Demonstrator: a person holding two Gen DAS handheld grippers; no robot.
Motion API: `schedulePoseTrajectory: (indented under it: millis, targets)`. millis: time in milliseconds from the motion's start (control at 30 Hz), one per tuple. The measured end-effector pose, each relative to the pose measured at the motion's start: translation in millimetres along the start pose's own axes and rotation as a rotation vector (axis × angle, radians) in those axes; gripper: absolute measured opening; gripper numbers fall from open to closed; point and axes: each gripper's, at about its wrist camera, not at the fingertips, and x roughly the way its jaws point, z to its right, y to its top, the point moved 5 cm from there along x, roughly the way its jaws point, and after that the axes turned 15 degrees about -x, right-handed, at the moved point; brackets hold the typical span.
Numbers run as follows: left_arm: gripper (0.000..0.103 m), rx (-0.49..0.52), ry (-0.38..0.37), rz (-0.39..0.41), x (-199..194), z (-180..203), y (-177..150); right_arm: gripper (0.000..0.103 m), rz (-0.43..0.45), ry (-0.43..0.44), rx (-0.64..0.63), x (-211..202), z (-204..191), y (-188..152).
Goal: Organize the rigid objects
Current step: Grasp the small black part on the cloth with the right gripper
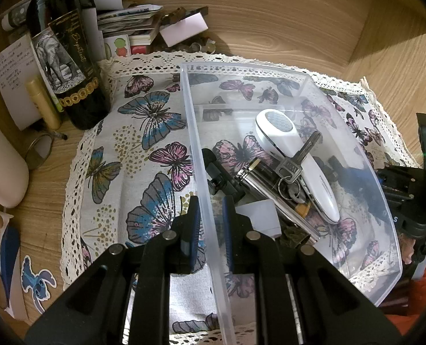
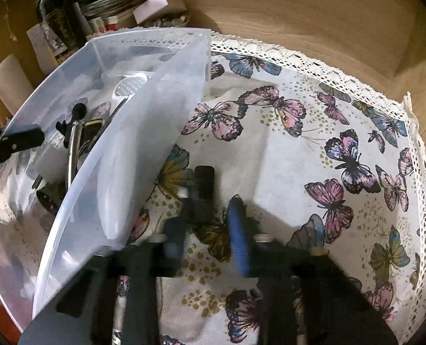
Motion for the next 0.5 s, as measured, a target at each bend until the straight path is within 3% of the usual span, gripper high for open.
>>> schedulePoseTrajectory:
  millis: [500]
  targets:
    - [0.014,0.001,0.001,0.000,0,0,0,0.014,0.142,-0.073,0.043,-47,14,24]
